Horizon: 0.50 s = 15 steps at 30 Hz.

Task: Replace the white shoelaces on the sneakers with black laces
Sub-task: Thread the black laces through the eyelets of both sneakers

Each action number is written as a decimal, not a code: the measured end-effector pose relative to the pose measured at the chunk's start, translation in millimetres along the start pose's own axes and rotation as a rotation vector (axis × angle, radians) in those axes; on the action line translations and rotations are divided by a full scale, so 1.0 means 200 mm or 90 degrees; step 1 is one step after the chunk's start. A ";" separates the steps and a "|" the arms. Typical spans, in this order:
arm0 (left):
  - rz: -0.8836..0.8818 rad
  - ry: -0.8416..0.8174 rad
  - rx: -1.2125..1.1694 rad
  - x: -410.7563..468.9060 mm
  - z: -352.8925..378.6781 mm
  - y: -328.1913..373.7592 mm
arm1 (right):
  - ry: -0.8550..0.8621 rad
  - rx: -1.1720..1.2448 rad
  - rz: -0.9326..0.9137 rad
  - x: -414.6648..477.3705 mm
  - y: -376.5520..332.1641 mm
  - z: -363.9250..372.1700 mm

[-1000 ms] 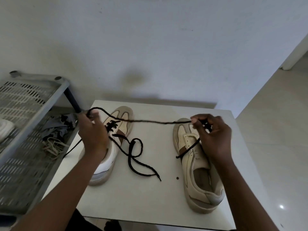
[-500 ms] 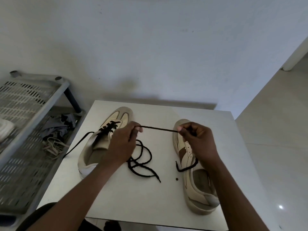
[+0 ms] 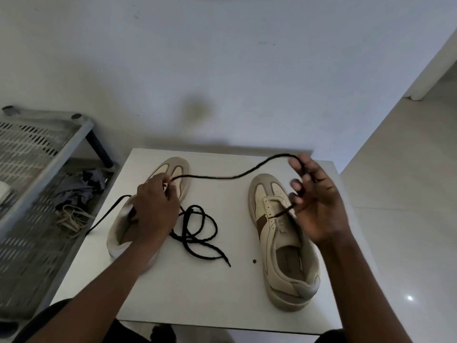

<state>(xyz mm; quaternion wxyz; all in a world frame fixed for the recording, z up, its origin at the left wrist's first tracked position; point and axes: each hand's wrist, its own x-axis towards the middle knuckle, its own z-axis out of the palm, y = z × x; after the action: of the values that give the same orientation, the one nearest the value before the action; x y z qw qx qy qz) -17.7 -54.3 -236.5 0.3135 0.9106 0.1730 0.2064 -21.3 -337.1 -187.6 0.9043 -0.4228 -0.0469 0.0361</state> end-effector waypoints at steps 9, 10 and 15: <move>0.179 -0.446 -0.223 -0.44 0.04 0.46 | 0.073 -0.012 0.028 -0.09 0.22 0.14; 0.171 -0.446 -0.233 -0.45 0.06 0.48 | 0.101 0.001 0.034 -0.09 0.22 0.14; 0.026 -0.547 -0.323 -0.39 0.04 0.44 | 0.245 -0.109 0.011 -0.10 0.18 0.08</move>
<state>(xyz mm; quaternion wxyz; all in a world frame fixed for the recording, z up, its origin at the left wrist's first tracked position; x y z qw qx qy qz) -63.1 -159.1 -206.5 0.5638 0.8117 -0.0450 -0.1457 -44.4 -303.7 -205.7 0.8569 -0.4976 0.1278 -0.0418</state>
